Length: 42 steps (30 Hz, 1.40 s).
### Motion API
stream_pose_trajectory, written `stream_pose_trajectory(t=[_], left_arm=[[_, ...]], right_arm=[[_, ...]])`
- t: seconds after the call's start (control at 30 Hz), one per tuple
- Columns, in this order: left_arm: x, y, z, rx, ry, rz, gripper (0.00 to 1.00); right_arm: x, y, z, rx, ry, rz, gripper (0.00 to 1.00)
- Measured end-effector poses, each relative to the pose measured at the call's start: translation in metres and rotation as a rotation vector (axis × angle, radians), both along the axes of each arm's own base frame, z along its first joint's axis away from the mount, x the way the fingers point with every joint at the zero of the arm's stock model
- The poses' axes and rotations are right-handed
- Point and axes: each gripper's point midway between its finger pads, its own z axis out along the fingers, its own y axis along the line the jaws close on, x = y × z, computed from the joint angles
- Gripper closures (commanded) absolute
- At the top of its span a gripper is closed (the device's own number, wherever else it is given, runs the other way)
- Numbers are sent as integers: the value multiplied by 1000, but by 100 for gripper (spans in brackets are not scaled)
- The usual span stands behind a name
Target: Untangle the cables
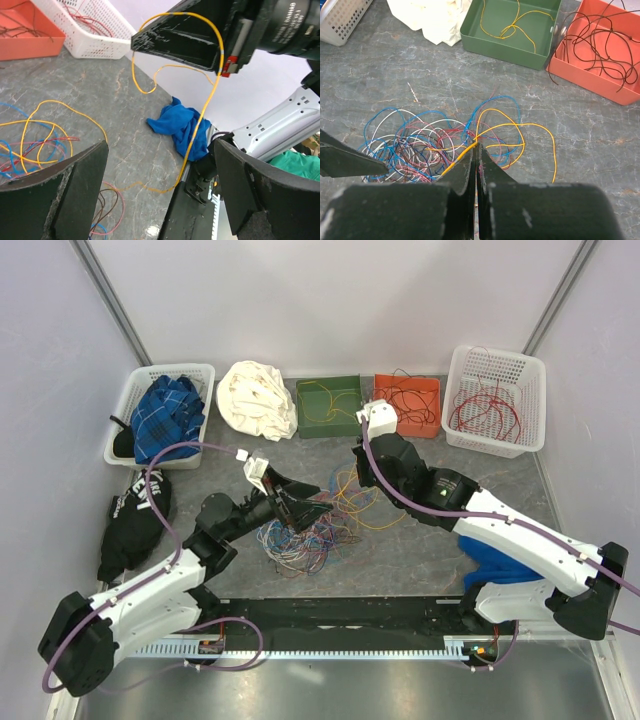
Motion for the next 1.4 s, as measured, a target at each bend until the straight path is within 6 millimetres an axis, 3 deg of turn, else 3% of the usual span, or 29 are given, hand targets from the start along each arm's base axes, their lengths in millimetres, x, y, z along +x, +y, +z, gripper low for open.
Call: stream_pose_trajectory(t=[0.27,0.4,0.5,0.6,0.63,0.7,0.73,0.77,0.8,0.87,0.9,1.0,1.13,1.27,1.4], left_arm=[[-8,2,19,-53,-66,-15,5],[-5,-4,8,-33,-41,-27,8],[-1,-9,-9,0,6,-34,16],[1,-12,-17,16,35,-39,36],[0,-12,-18,15,39,-43,52],[-1,-13,-17,12,39,-52,72],[-1,-13,-16,10,43,-56,95],[-2,-14,-14,7,40,-61,98],[-2,-15,-10,4,36,-67,98],[0,-18,2,-2,30,-70,98],[3,-19,10,-5,27,-65,98],[16,-23,45,-11,19,-24,98],[46,-31,120,-22,-39,54,98],[82,-45,182,-19,-81,125,98],[121,-61,203,8,-95,174,98]], right_arm=[[0,1,-1,2,1,4,100],[-1,2,-1,6,2,10,100],[-1,3,0,9,3,14,100],[-3,2,3,16,-1,16,100],[-3,1,4,19,-2,16,100],[-4,0,7,26,-7,17,100],[-5,-1,8,31,-11,17,100],[-5,-2,10,36,-15,17,100],[-7,-4,12,41,-18,16,93],[-9,-8,14,49,-24,12,77],[-11,-10,14,54,-26,10,57],[-14,-19,13,60,-33,-1,31],[-20,-33,16,81,-47,-33,8],[-26,-53,31,125,-93,-74,5],[-34,-76,53,183,-153,-122,5]])
